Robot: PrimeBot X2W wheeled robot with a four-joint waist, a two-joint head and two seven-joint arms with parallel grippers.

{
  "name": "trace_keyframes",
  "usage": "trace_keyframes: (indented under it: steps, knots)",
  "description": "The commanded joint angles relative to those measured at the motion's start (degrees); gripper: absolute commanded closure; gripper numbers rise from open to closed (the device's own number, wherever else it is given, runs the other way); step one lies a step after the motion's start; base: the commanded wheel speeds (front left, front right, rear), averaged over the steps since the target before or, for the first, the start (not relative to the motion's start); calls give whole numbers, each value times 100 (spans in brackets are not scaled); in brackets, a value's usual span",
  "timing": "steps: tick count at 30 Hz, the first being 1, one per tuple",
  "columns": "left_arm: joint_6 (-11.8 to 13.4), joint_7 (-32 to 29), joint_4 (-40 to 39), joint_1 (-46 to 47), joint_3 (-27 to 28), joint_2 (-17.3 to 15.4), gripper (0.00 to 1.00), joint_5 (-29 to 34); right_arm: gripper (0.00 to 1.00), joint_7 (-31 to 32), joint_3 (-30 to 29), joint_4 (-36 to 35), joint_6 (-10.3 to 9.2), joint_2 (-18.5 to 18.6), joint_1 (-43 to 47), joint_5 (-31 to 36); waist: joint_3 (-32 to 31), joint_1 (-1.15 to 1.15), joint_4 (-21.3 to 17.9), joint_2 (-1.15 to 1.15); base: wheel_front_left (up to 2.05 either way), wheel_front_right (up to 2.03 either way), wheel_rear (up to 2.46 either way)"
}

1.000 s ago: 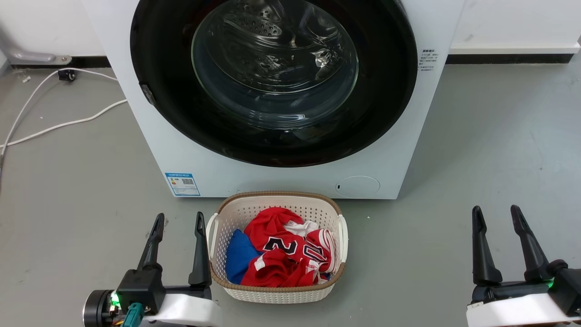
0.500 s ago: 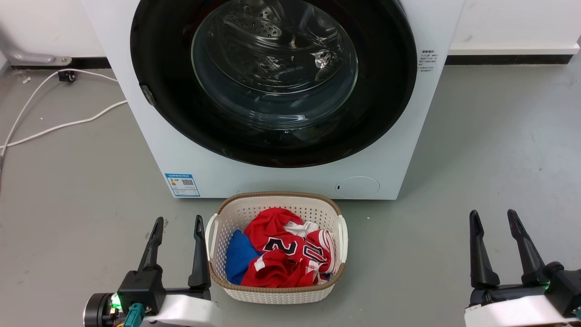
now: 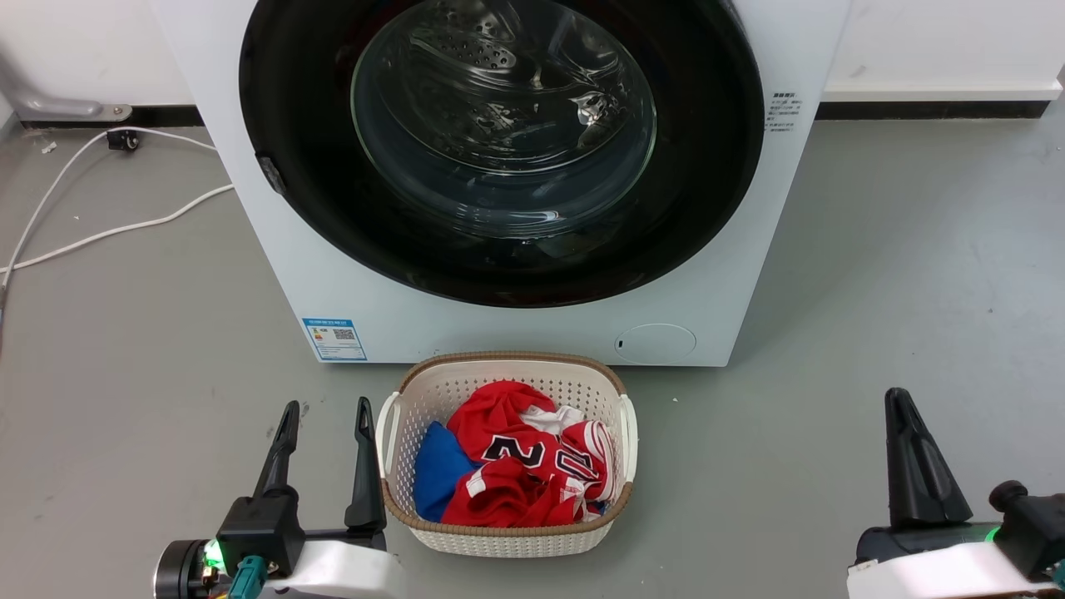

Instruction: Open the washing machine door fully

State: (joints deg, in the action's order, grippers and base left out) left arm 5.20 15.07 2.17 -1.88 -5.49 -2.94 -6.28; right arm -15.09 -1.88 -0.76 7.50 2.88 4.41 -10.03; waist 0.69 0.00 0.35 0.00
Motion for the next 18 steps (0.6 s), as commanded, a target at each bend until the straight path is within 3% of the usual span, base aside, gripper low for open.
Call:
trace_keyframes:
  steps: [1,4,13,18]
  knots:
    - [20,16,4,-24,-1,9,0,-10,100,-12,16,-17,-2,-1,-2,-100,1,0,2,0,0,0,0]
    - [18,16,5,-16,8,9,0,-22,100,-12,3,54,-2,0,-22,-1025,0,0,1,0,0,0,0]
    - [2,16,35,-36,17,9,0,-35,100,-11,167,331,0,-2,-168,-6066,-10,0,-6,0,0,0,0]
    - [0,16,45,-45,23,9,0,-47,100,-11,576,172,0,-2,-141,-8147,-21,0,-5,0,0,0,0]
